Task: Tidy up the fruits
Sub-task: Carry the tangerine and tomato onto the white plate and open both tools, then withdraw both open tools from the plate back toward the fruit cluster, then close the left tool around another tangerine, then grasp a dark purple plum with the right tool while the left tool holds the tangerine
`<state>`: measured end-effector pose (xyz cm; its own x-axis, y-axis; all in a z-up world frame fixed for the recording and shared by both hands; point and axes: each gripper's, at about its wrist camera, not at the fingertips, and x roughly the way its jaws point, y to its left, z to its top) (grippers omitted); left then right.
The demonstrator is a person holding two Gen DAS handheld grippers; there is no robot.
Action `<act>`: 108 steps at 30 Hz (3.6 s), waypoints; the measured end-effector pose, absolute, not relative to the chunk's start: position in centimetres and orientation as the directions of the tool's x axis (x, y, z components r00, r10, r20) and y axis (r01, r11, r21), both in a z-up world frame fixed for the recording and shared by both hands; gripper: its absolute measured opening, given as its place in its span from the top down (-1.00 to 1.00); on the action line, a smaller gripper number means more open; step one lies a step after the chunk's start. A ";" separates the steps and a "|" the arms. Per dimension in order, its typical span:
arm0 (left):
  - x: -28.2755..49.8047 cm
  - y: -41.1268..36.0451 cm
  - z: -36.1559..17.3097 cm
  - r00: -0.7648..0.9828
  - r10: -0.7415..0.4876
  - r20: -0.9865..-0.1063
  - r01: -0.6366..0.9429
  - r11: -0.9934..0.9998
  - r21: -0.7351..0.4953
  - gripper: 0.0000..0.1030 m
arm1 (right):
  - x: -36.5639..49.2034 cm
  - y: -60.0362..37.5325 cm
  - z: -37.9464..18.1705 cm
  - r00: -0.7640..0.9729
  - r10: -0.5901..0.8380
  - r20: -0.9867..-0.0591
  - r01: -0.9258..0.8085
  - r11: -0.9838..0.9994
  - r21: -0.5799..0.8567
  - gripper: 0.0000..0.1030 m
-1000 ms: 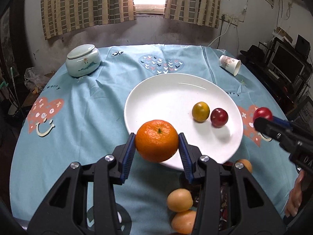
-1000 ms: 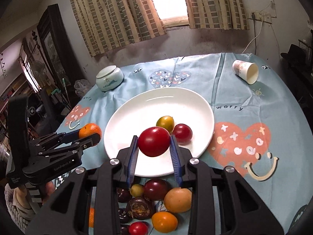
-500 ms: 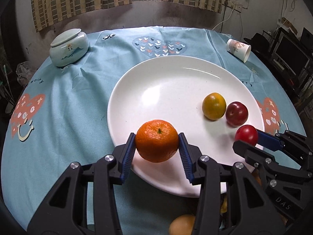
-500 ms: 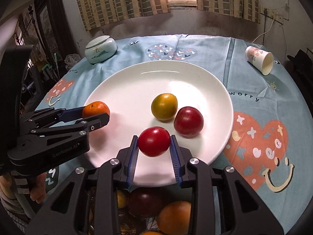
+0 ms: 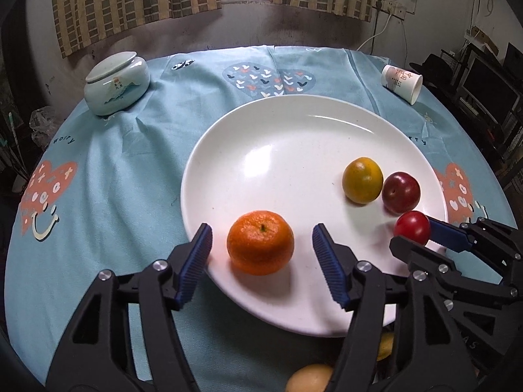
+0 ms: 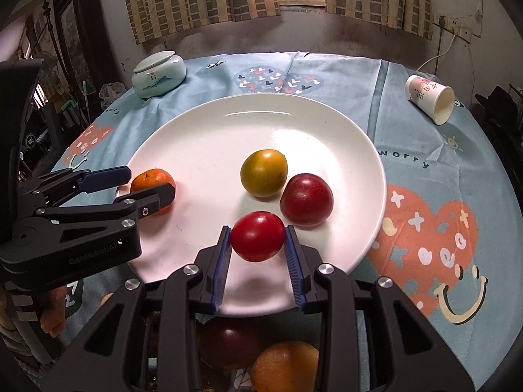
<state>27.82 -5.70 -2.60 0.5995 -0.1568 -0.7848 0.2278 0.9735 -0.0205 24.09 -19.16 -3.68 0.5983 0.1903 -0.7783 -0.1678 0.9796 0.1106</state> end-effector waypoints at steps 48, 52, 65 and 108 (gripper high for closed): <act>9.7 0.5 -3.4 0.662 -0.086 -0.745 0.154 0.988 0.023 -0.84 | 8.2 -22.4 -2.1 0.725 0.153 -0.671 -0.045 0.984 0.175 -0.36; 8.6 0.7 -3.1 0.669 -0.132 -0.731 0.193 0.981 -0.001 -0.84 | 8.1 -22.5 -2.3 0.720 0.159 -0.676 -0.043 0.982 0.186 -0.36; 5.6 -2.1 -3.5 0.665 -0.187 -0.723 0.346 0.935 0.076 -0.84 | 8.1 -22.9 -2.3 0.719 0.180 -0.672 -0.044 0.976 0.214 -0.37; 10.1 1.4 -5.5 0.591 -0.173 -0.788 0.213 0.976 -0.054 0.11 | 4.4 -14.7 -6.0 0.520 0.289 -0.804 -0.381 0.921 0.084 -0.16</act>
